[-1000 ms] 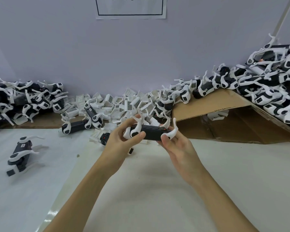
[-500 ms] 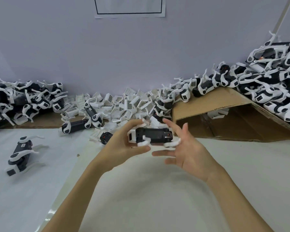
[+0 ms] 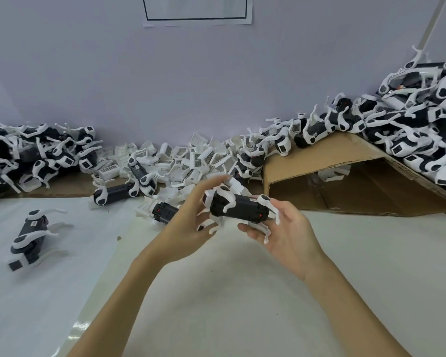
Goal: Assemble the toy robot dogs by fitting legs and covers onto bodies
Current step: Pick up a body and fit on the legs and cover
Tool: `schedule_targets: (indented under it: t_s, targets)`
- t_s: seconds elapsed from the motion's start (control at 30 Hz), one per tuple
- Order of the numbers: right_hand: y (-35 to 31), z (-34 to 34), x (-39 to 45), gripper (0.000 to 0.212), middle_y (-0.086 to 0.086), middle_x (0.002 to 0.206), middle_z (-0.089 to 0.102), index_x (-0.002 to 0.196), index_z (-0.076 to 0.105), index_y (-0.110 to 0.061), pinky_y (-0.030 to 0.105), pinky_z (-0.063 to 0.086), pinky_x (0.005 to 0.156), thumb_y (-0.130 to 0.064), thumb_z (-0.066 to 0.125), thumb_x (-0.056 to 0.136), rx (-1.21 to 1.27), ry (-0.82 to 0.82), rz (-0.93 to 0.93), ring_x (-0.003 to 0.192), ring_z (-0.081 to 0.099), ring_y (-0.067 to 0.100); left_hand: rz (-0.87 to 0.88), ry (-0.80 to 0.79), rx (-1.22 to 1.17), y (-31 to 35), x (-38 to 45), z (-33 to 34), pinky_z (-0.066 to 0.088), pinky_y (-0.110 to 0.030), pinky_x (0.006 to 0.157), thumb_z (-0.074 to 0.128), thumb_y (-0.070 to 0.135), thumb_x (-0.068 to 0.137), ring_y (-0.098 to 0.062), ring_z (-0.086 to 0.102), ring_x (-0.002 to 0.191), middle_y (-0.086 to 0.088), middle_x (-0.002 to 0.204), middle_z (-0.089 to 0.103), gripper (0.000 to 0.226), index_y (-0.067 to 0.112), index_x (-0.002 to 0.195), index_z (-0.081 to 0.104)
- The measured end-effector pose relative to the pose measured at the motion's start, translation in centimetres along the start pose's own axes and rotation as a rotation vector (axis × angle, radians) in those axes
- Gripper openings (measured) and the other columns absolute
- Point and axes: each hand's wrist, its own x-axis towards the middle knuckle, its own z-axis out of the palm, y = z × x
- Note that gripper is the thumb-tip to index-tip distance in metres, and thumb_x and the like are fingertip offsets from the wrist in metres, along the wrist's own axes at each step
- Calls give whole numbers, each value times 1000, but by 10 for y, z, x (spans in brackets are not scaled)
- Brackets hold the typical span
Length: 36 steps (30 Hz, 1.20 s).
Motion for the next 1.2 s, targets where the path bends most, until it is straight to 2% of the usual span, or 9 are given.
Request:
schedule_targets:
  t_s: [0.07,0.17,0.27,0.5,0.67,0.83,0.97,1.13,1.2]
  targets:
    - [1,-1,0,41,24,128,69,133,67,-8,39,55,88,-28,43,105,-48,16,-75,99,72,37,-135,69,-286,2,0,2,57,-29,90,55,-15,100,-18,71,104,14,136,66,81,40,158,40]
    - [3,0,1,36,27,128,66,128,65,-7,38,51,79,-21,40,106,-178,32,-222,96,69,34,-336,170,-667,10,7,7,61,-37,94,56,27,111,-50,69,118,-23,128,73,38,18,148,58]
    - [4,2,1,33,24,129,64,128,63,-9,36,50,74,-20,45,103,-331,3,-349,98,68,34,-425,169,-633,15,9,14,62,-36,89,59,67,96,-46,75,108,-21,118,77,60,17,126,74]
    - [6,-2,1,59,4,136,67,150,52,-21,33,54,99,-44,65,97,-617,-30,-297,124,66,26,-134,215,-506,13,2,6,53,-25,93,80,37,91,-18,68,114,-1,120,73,54,24,140,63]
    - [-1,-9,-3,54,-8,131,70,138,60,-24,21,50,105,-15,83,90,-813,-151,-272,127,64,10,-53,48,-312,8,-4,-14,39,-51,117,74,34,100,-27,49,148,-5,154,59,66,32,159,44]
    - [1,-7,-6,68,-14,137,63,140,55,-30,23,38,118,-10,87,84,-1041,-68,-483,138,53,9,-4,7,36,5,-5,-24,44,-48,114,85,31,91,-20,49,147,8,157,55,81,38,160,43]
    - [5,-5,-3,79,-25,152,46,146,44,-37,13,31,117,-18,88,84,-1358,44,-791,146,40,-2,88,151,361,3,-4,-23,52,-28,104,91,27,82,-3,59,131,25,141,62,80,44,150,53]
    - [3,-9,0,81,-15,160,42,152,45,-26,17,29,121,-12,86,84,-1410,65,-921,152,35,6,217,221,406,10,-2,-11,62,-45,86,92,17,82,-7,58,130,24,145,58,72,32,144,58]
    - [2,-9,-2,79,-16,158,44,151,45,-27,16,31,120,-14,86,84,-1395,67,-897,150,37,4,208,209,358,13,-1,-13,60,-46,91,91,20,84,-10,60,128,22,143,58,71,35,145,57]
